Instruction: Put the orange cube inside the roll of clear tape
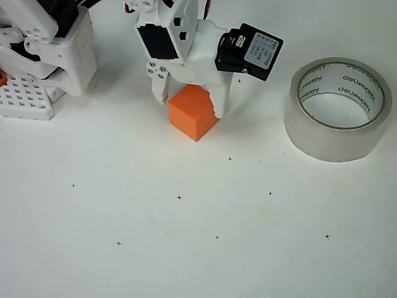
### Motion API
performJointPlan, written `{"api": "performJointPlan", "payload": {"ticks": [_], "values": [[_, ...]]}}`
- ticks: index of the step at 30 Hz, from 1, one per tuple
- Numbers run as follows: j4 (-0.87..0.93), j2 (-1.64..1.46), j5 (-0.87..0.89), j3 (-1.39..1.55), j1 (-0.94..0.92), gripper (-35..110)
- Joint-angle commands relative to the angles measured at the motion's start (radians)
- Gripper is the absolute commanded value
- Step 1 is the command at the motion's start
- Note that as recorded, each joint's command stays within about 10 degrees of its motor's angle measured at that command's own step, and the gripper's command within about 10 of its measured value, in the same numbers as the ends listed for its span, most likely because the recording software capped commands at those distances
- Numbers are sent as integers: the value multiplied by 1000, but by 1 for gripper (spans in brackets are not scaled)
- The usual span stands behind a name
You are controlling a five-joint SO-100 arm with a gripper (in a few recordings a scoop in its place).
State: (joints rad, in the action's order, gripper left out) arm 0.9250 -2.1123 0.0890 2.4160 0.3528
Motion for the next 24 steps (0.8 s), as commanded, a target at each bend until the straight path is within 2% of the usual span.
{"api": "performJointPlan", "payload": {"ticks": [1, 12, 24], "values": [[-11, -3, 3, -35, 9, 40], [-18, -5, 17, -20, 29, 20], [-11, -52, -32, -156, 41, 20]]}}
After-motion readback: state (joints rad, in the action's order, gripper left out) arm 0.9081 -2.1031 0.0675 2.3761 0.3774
